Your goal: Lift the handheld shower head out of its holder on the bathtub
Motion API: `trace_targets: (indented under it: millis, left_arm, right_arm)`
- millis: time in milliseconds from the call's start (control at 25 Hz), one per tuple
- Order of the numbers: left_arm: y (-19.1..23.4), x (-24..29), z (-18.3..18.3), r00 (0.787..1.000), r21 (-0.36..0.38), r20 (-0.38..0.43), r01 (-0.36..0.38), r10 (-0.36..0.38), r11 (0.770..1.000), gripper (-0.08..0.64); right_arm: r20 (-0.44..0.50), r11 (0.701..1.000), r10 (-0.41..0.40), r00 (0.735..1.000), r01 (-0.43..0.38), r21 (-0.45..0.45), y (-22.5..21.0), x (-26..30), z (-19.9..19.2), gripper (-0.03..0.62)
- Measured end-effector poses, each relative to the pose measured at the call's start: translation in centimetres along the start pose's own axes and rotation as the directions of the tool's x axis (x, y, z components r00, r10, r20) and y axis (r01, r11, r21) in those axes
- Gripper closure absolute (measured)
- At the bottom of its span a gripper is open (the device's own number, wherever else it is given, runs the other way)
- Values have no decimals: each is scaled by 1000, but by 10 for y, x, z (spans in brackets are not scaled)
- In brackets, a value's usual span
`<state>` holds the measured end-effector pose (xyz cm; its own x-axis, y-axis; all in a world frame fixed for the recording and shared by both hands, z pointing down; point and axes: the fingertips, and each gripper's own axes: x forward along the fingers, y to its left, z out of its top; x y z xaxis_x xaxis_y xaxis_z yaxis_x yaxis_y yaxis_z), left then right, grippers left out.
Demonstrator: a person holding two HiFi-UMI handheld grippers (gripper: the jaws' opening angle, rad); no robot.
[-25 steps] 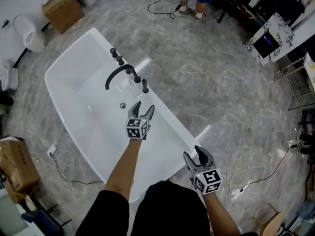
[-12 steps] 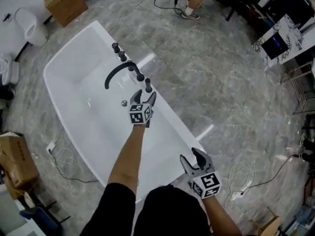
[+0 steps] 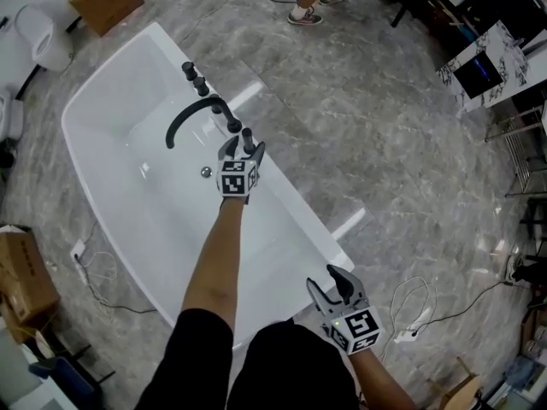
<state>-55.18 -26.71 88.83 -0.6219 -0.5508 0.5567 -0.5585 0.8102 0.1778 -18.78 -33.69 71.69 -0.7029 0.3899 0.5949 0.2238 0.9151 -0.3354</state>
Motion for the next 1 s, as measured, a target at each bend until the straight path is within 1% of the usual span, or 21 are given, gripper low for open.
trace_targets:
  millis: [80,200,440,520,600,680,800,920,1000]
  left_arm:
    - [2,5,0,1000,12,-15,6,-6,1000,270]
    - [5,12,-1,999,6,-32,10,-9,1000,272]
    - [12,24,-15,997,13,-79,7,-6,1000,279]
    - [12,27,-20,995,34,-99,3,0,999,298]
    - [13,31,-22,993,75,-115,-6,15,997,316]
    - [15,35,-22,992,102,-123,-13,26,995,371]
    - [21,39,-22,992,113,-127,-13,27,994,417]
    - [22,37,-23,991,138,-135,0,18,990,430]
    - [22,34,-25,989,154,-148,21,3,988,433]
  right_arm:
    - [0,1000,-12,1000,12,-1,-3,-1,1,402]
    - [-6,1000,-26,1000,26,7,-6,-4,-2,402]
    - [-16,999,-41,999,42,20,-7,-5,-11,403]
    - [-8,998,-58,998,58,32,-15,-6,-11,403]
    - [-17,998,-67,998,67,20,-20,-7,-11,403]
    - [-29,998,-71,997,70,-3,-22,-5,-14,403]
    - [-37,997,-77,996,76,-23,-22,-3,-21,403]
    - [-38,997,-81,996,81,8,-20,-4,-27,403]
    - [-37,997,-79,996,79,4,-17,-4,-27,403]
